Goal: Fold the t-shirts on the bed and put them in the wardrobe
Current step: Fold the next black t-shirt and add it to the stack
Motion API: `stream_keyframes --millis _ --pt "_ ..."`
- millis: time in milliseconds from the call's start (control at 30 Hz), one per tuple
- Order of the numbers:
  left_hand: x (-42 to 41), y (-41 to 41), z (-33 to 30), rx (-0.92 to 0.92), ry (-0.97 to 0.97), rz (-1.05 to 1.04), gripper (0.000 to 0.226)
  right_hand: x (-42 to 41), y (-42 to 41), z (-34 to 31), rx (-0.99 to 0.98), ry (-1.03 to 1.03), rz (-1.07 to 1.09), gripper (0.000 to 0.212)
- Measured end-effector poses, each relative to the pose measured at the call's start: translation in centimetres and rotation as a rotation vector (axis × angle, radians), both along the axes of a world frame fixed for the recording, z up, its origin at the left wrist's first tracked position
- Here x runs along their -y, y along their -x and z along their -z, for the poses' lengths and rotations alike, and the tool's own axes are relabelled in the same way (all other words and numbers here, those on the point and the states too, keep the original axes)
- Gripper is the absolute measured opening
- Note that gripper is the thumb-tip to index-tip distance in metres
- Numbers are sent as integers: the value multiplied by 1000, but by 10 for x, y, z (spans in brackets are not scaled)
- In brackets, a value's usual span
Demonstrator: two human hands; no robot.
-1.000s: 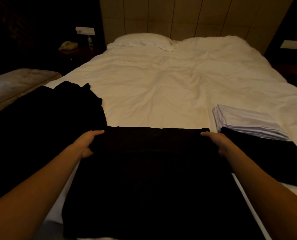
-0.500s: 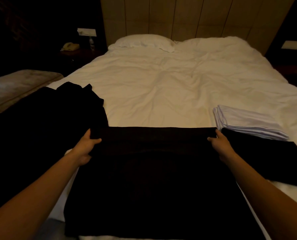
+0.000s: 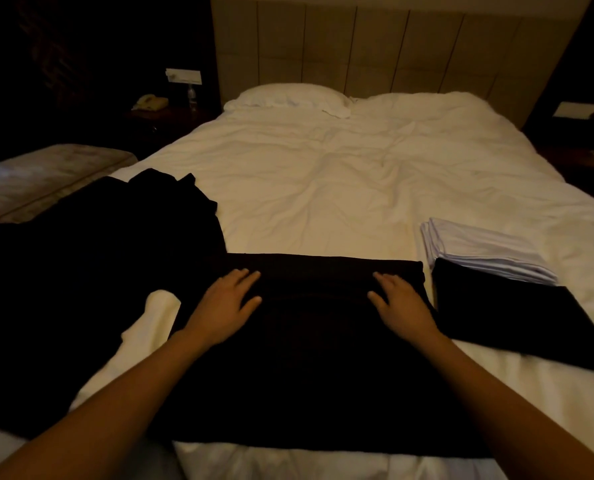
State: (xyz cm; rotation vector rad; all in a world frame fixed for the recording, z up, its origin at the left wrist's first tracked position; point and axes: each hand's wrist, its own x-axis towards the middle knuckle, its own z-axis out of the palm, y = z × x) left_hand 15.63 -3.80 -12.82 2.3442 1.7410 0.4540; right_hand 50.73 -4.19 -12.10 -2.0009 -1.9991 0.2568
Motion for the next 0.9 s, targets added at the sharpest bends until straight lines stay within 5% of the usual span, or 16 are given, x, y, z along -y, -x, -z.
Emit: stream_keyframes --millis 67,200,333,467,600,833,900 --pt "1 -4 5 -77 128 63 99 6 0 11 59 150 -45 57" --pt "2 0 14 -98 220 54 105 18 0 20 118 151 14 56" --pt "3 -16 5 -116 216 -2 76 14 21 8 107 93 95 58" --pt "1 -50 -4 -136 156 205 88 10 54 1 76 26 -177 55" --pt "2 -57 6 -165 157 284 59 21 59 6 120 66 -243 51" --pt "-30 -50 0 21 -137 85 63 -12 52 -3 -61 -155 -10 35" --pt "-56 -47 -1 -16 -161 21 53 -38 46 -3 -86 -135 -18 47"
